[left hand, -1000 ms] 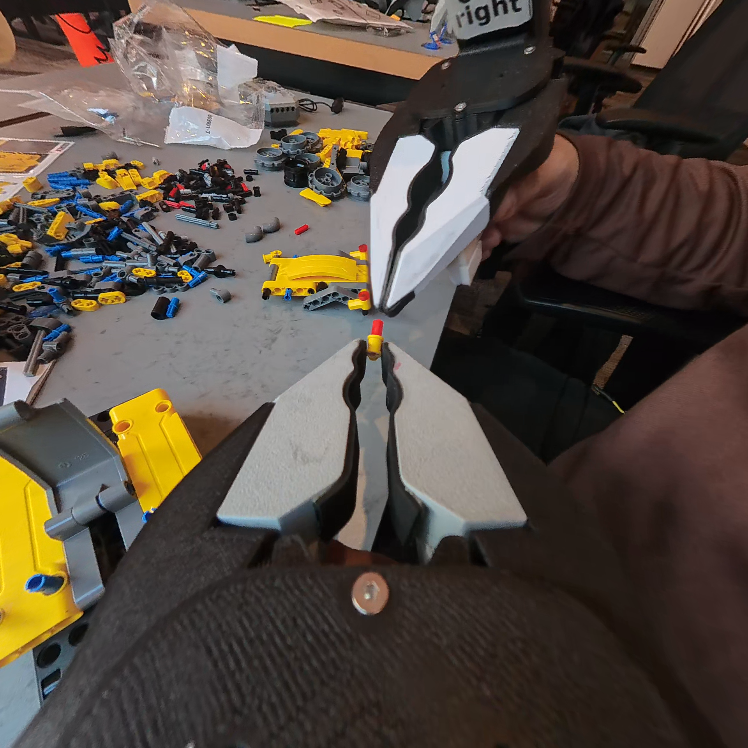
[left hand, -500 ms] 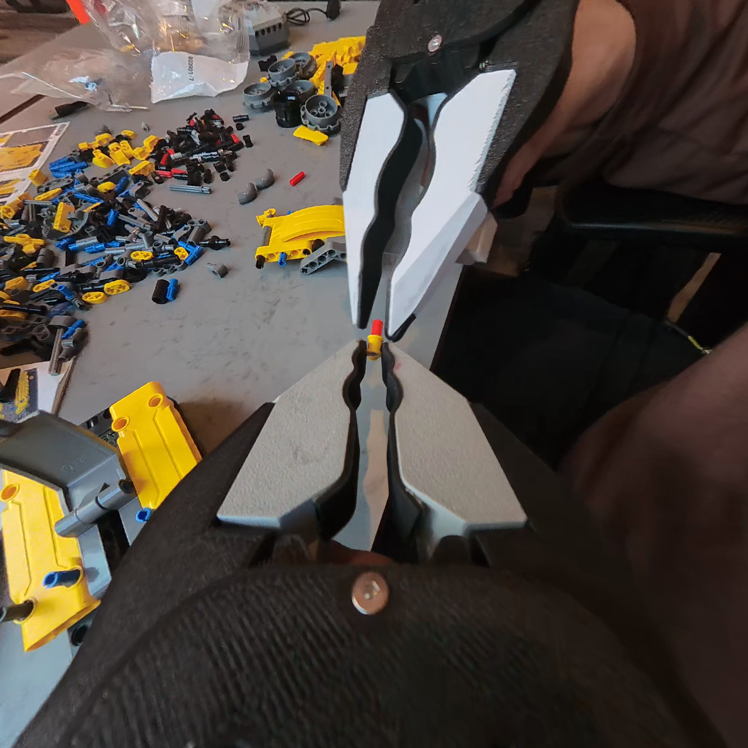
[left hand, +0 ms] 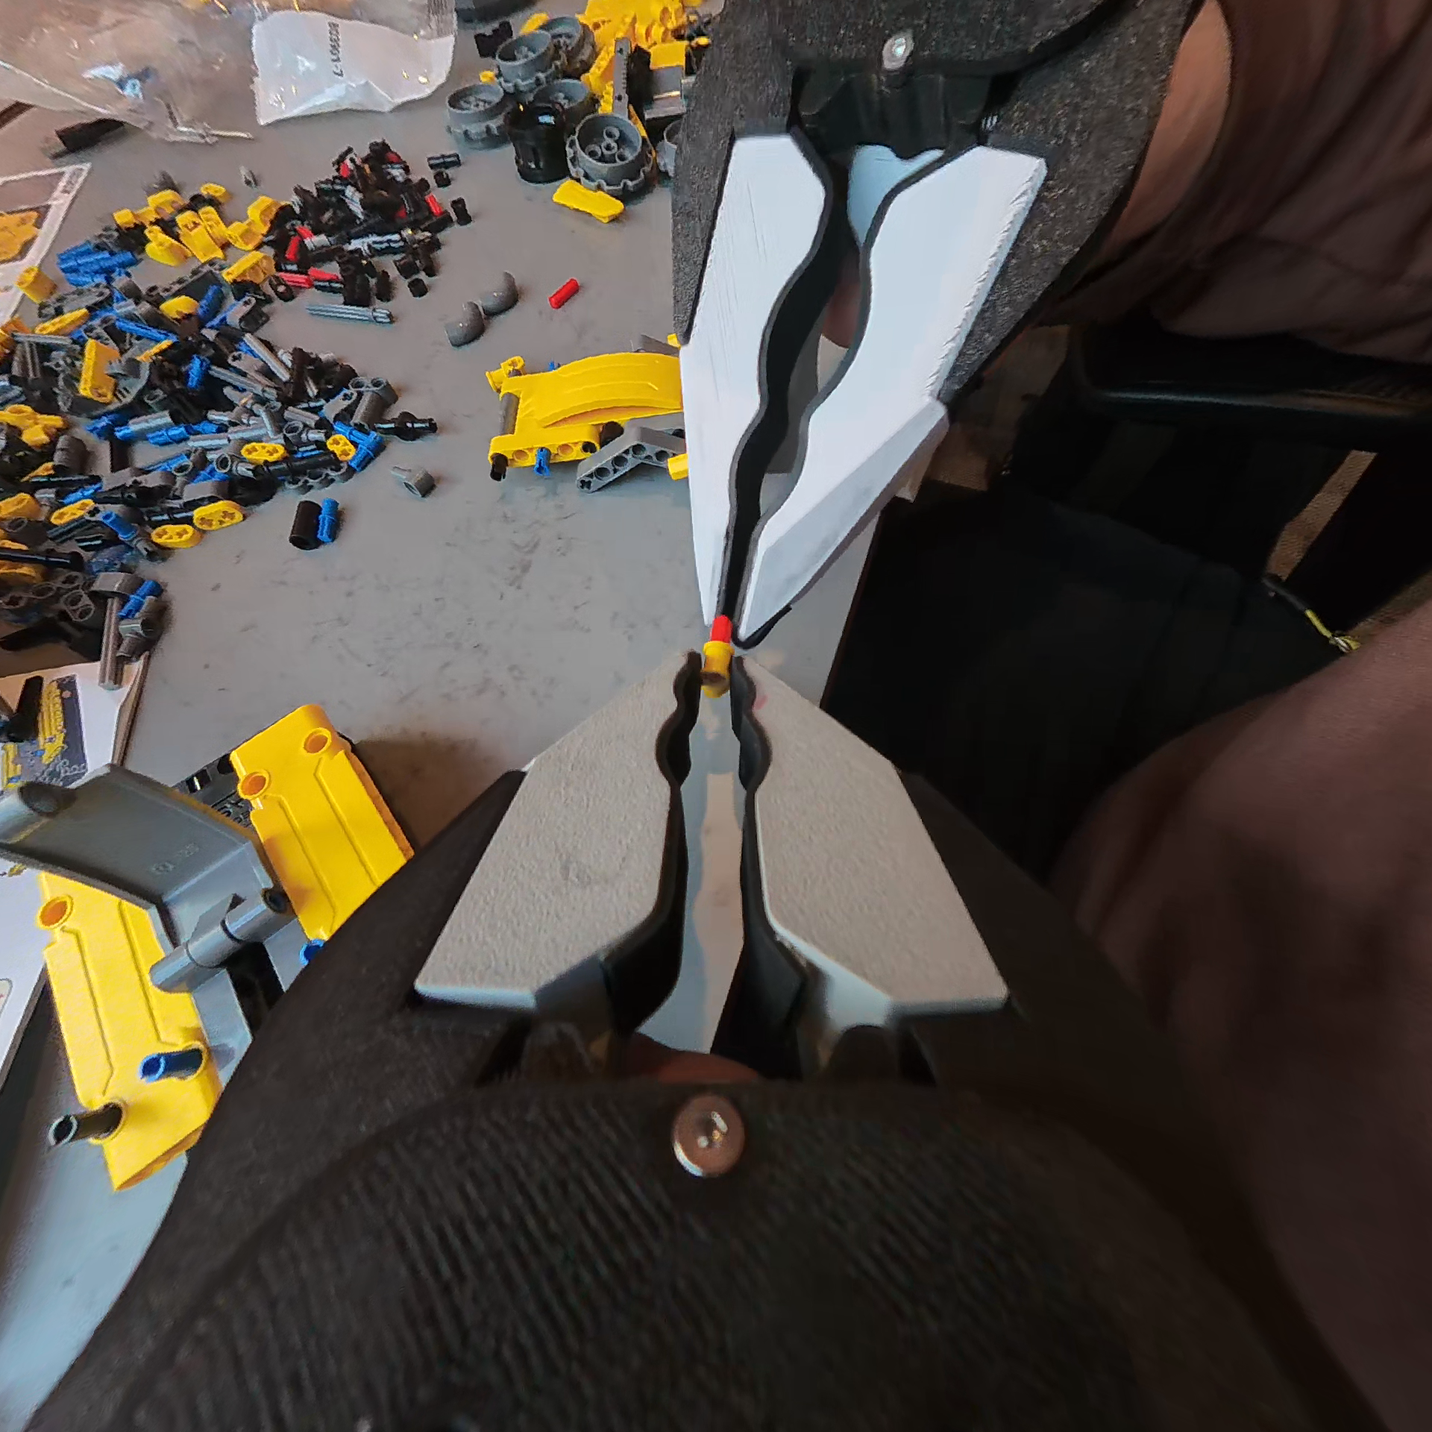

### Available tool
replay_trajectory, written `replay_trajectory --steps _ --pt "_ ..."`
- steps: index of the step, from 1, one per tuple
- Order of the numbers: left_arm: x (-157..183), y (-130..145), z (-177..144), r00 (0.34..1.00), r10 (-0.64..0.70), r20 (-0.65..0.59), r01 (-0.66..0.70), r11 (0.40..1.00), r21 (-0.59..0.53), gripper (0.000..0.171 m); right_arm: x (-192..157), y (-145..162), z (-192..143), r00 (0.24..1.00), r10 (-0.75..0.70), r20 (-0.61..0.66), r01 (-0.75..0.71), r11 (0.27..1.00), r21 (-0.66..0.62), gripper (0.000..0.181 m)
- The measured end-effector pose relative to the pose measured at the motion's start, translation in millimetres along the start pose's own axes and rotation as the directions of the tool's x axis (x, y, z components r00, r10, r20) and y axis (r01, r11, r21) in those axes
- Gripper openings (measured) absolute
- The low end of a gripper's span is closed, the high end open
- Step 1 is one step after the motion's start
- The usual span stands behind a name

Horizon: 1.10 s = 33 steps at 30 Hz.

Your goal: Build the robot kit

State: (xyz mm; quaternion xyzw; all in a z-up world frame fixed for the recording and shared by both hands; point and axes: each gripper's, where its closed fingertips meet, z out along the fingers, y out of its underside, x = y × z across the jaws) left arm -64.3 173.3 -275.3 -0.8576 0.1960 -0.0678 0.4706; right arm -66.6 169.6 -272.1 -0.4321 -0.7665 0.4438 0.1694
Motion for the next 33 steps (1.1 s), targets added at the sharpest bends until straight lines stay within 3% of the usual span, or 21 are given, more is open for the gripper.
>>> replay_trajectory --steps 16,20,27,33 --pt "-4 0 2 0.999 0.002 0.042 -0.003 1.0 0.02 0.004 5 3 2 0.998 0.055 -0.007 -0.055 0.998 0.001 0.0" --pt "-8 -5 2 0.998 -0.024 0.054 0.021 0.998 0.066 0.004 3 -7 -5 0.993 0.11 0.039 -0.112 0.991 0.071 0.002" --pt "-6 -28 -13 0.993 -0.102 -0.05 0.112 0.963 0.247 0.004 2 -37 -33 0.981 0.143 0.135 -0.175 0.947 0.271 0.003" --pt "-1 -38 -20 0.992 -0.086 -0.093 0.112 0.935 0.337 0.004 -5 -43 -34 0.977 0.129 0.173 -0.177 0.937 0.301 0.009"
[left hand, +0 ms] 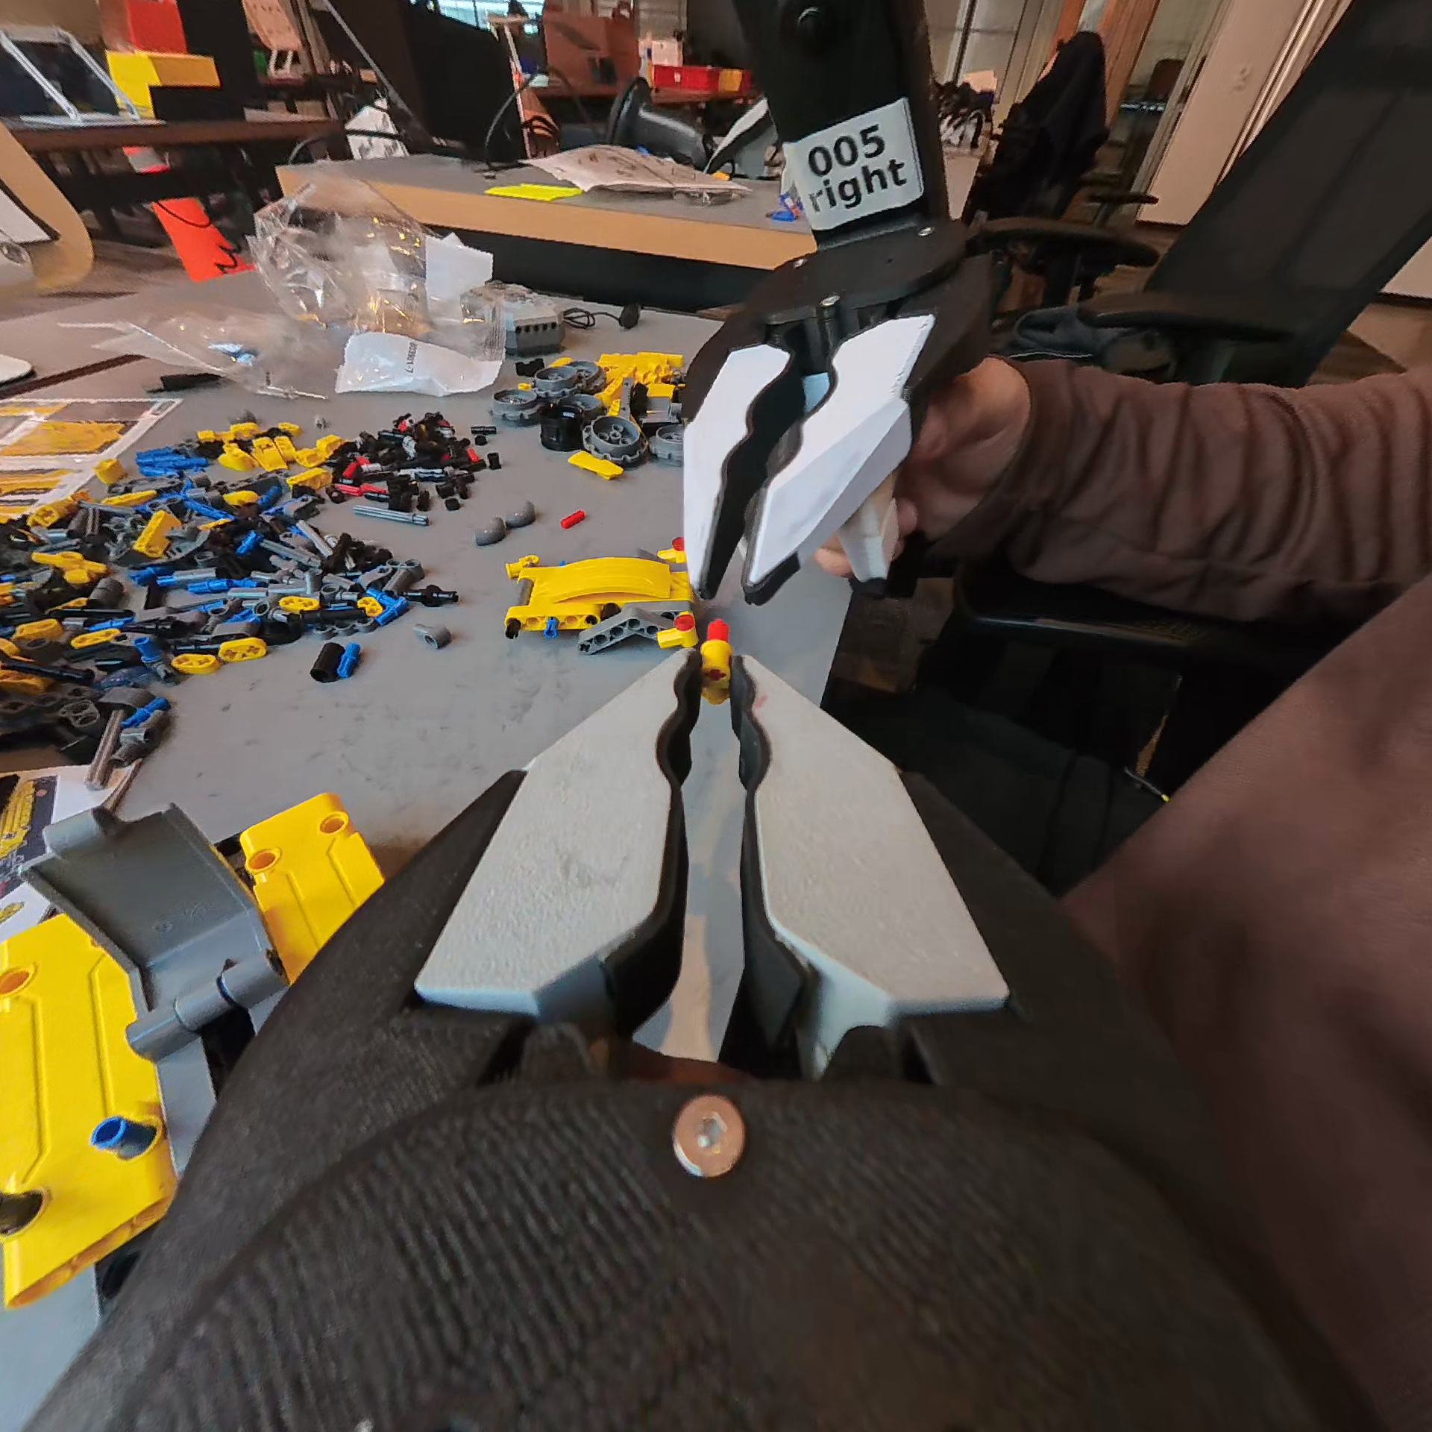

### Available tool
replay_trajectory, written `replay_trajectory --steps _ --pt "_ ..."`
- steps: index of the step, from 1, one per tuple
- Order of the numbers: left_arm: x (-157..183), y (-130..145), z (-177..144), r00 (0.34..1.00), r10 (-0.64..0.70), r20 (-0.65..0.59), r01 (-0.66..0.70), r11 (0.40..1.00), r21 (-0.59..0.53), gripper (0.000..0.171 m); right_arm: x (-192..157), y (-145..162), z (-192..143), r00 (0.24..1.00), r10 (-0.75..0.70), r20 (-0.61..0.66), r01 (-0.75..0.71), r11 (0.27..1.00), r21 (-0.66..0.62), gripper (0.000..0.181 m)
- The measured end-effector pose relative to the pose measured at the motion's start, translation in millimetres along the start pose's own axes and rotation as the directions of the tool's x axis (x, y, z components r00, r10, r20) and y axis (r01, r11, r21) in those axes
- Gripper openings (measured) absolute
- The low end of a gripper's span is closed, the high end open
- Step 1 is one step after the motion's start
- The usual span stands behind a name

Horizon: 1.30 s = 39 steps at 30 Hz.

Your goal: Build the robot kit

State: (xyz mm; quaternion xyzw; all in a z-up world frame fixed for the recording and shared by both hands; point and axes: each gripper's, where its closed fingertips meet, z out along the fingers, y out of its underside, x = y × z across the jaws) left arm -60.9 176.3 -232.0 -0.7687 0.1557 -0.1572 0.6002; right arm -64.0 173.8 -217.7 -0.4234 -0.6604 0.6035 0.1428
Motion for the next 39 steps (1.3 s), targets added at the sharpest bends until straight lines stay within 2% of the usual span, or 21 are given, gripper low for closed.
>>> replay_trajectory --steps 16,22,29,32,34,36,39 --pt "7 -2 0 0.999 0.05 -0.016 -0.049 0.998 0.029 0.004 -6 5 3 0.999 -0.049 -0.004 0.048 0.998 -0.035 0.01" --pt "13 -4 -2 0.997 0.062 -0.047 -0.06 0.997 0.047 0.004 -12 6 4 0.998 -0.056 0.028 0.057 0.998 -0.035 0.004" --pt "15 -2 -3 0.997 0.029 -0.072 -0.027 0.999 0.039 0.005 -14 5 6 0.995 -0.099 0.014 0.099 0.994 -0.042 0.004" --pt "8 3 0 1.0 0.01 -0.028 -0.01 1.0 0.004 0.01 -9 9 5 0.994 -0.104 -0.016 0.103 0.992 -0.076 0.004" --pt "3 7 2 1.0 -0.004 0.003 0.004 1.0 -0.026 0.029 2 12 0 0.991 -0.114 -0.073 0.105 0.987 -0.122 0.004" --pt "1 10 2 1.0 -0.018 0.017 0.019 0.999 -0.051 0.037 16 18 -8 0.977 -0.147 -0.154 0.113 0.971 -0.211 0.004" --pt "0 15 3 0.999 -0.025 0.02 0.027 0.997 -0.079 0.037 27 30 -17 0.954 -0.206 -0.217 0.113 0.92 -0.376 0.004"
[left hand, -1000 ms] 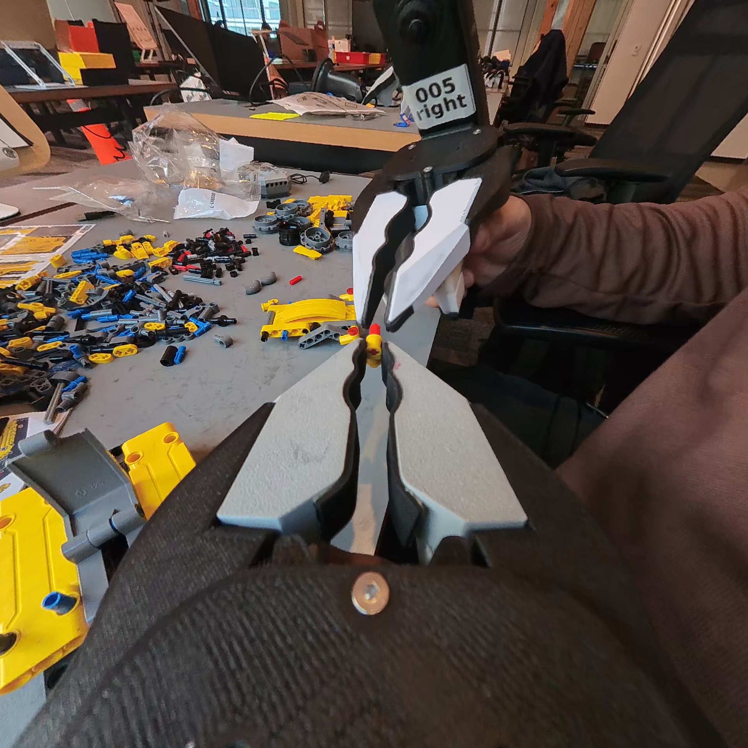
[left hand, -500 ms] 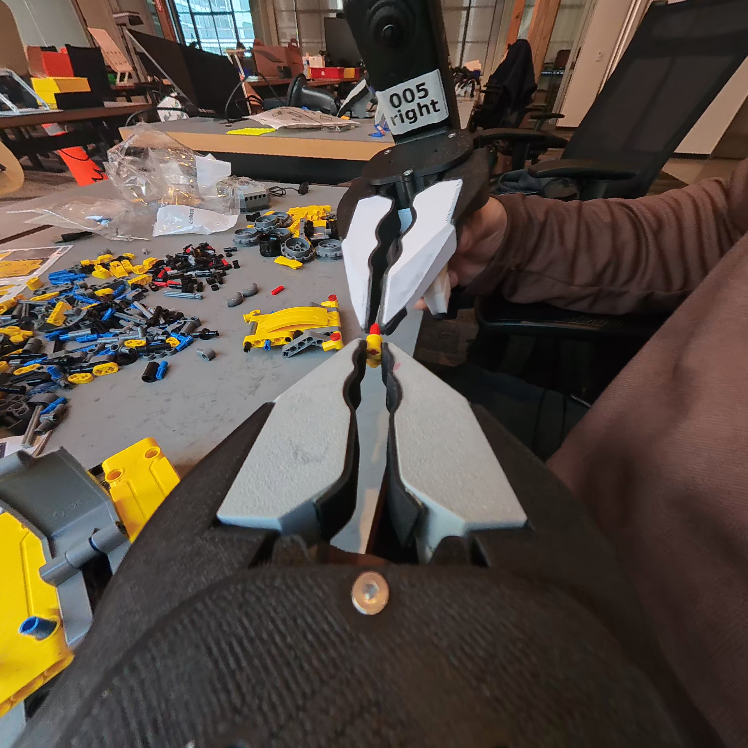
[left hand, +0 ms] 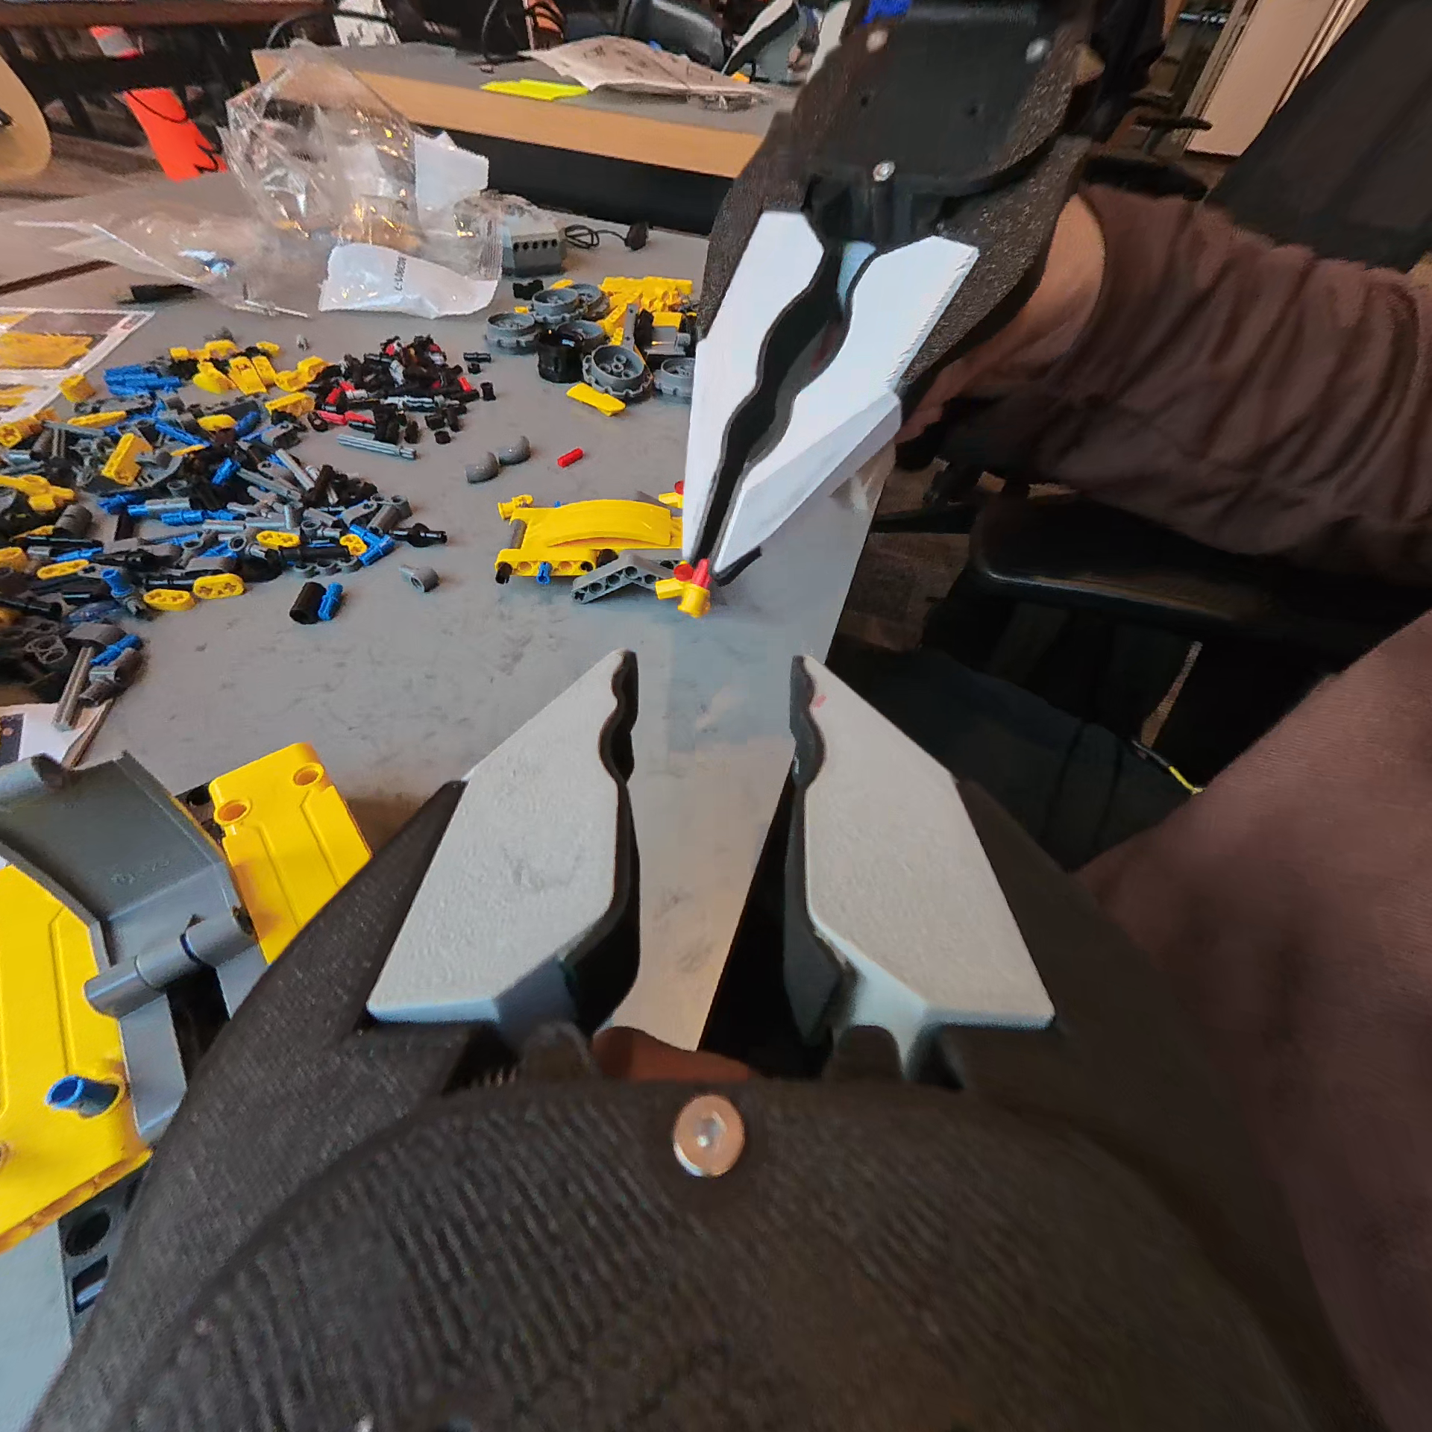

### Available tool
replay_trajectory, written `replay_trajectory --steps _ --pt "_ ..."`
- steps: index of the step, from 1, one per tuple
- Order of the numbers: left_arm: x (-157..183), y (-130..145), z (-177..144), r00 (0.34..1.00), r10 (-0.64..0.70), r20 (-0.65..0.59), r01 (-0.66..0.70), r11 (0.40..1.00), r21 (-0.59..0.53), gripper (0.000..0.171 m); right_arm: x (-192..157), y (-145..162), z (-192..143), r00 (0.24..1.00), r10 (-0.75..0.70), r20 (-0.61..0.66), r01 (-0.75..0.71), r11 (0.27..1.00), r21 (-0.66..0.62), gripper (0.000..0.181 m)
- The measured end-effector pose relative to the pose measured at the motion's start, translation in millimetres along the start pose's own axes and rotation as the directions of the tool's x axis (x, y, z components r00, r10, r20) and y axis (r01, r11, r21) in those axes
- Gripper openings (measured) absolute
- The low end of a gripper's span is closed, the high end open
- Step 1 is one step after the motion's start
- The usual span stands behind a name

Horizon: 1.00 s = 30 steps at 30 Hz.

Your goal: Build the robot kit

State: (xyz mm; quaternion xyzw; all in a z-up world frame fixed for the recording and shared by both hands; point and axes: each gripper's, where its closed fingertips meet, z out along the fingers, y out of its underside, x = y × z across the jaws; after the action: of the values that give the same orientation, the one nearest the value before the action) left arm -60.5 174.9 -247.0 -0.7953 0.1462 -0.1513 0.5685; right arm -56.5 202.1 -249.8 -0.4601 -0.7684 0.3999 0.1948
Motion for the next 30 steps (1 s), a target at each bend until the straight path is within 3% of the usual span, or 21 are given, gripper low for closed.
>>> replay_trajectory --steps 3,9,14,21,25,30 --pt "1 5 2 1.0 0.018 0.009 -0.018 0.999 -0.03 0.037 2 12 4 0.998 -0.045 -0.039 0.039 0.986 -0.163 0.004" --pt "1 10 3 0.998 0.052 0.03 -0.051 0.997 -0.057 0.037 6 28 20 0.991 -0.12 -0.059 0.092 0.931 -0.353 0.005" --pt "-2 9 1 0.999 0.026 0.028 -0.025 0.998 -0.05 0.037 4 33 31 0.988 -0.146 -0.042 0.117 0.907 -0.405 0.005" --pt "-3 8 0 1.0 0.007 0.023 -0.006 0.999 -0.043 0.037 0 27 29 0.993 -0.115 -0.033 0.097 0.932 -0.35 0.01" --pt "-3 9 1 1.0 0.011 0.026 -0.009 0.999 -0.049 0.037 5 15 11 0.995 -0.082 -0.052 0.065 0.959 -0.275 0.013" --pt "-3 11 2 1.0 0.009 0.029 -0.008 0.998 -0.057 0.037 78 3 -47 0.963 0.069 -0.261 -0.108 0.985 -0.136 0.013"
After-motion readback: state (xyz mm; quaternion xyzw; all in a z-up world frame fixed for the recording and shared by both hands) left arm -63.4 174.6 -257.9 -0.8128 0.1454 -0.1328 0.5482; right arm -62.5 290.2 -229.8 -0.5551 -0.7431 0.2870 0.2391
